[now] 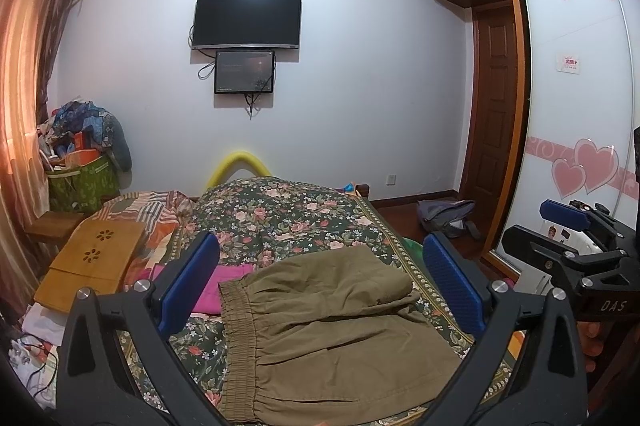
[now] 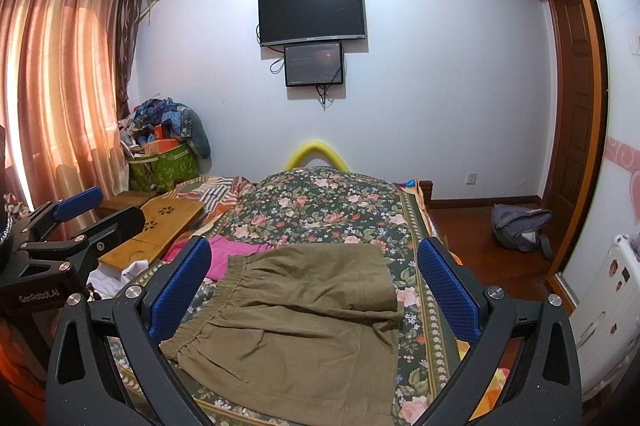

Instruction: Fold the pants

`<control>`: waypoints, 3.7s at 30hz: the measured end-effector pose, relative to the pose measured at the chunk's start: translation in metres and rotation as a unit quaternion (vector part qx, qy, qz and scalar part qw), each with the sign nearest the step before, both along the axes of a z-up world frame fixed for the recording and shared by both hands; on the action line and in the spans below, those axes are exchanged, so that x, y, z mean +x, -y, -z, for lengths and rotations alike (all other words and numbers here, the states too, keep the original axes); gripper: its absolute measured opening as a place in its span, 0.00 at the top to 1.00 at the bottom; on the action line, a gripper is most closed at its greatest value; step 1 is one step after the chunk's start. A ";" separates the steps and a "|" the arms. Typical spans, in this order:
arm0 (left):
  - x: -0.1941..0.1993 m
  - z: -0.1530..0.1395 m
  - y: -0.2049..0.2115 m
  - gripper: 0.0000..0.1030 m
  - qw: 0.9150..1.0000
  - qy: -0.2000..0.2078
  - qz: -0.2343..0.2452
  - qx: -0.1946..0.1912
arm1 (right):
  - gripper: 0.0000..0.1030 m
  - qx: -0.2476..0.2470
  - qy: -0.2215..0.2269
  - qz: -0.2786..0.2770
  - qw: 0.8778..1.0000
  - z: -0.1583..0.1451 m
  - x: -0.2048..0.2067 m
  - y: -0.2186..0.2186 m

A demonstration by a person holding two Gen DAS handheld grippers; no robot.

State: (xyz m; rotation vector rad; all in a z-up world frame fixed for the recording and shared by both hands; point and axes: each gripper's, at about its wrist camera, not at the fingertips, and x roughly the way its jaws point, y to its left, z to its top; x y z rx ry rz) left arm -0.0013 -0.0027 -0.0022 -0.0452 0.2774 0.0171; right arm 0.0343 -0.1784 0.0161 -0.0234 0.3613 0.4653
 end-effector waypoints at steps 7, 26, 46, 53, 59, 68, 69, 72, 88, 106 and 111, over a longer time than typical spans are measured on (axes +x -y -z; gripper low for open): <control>0.000 0.000 -0.001 0.00 1.000 0.000 0.001 0.000 | 0.00 0.001 -0.001 0.000 1.000 0.000 0.000 0.000; -0.001 -0.001 -0.002 0.00 1.000 0.002 0.001 -0.001 | 0.00 0.002 -0.005 -0.001 1.000 0.002 0.001 -0.002; 0.008 0.002 -0.007 0.00 1.000 -0.006 -0.003 -0.004 | 0.00 -0.004 -0.010 -0.001 1.000 0.005 0.004 -0.003; 0.026 0.012 -0.018 0.00 1.000 -0.020 -0.006 -0.009 | 0.00 -0.006 -0.023 0.004 1.000 0.011 0.017 -0.002; 0.060 0.034 -0.038 0.00 0.998 -0.054 -0.019 -0.006 | 0.00 -0.033 -0.043 0.035 0.998 0.030 0.049 0.006; 0.145 0.083 -0.099 0.00 0.989 -0.138 -0.050 -0.006 | 0.00 -0.079 -0.086 0.056 0.992 0.062 0.113 0.020; 0.154 0.088 -0.105 0.00 0.988 -0.144 -0.056 -0.004 | 0.00 -0.076 -0.092 0.055 0.991 0.065 0.121 0.021; 0.182 0.108 -0.124 0.00 0.984 -0.166 -0.070 0.005 | 0.00 -0.072 -0.111 0.058 0.989 0.075 0.148 0.024; 0.307 0.234 -0.197 0.00 0.952 -0.293 -0.082 -0.028 | 0.02 -0.152 -0.185 0.017 0.971 0.157 0.283 -0.018; 0.344 0.294 -0.213 0.43 0.931 -0.358 -0.017 -0.069 | 0.59 -0.157 -0.310 -0.088 0.934 0.226 0.382 -0.058; 0.340 0.288 -0.211 0.60 0.934 -0.352 -0.021 -0.060 | 0.89 -0.153 -0.302 -0.090 0.936 0.226 0.381 -0.061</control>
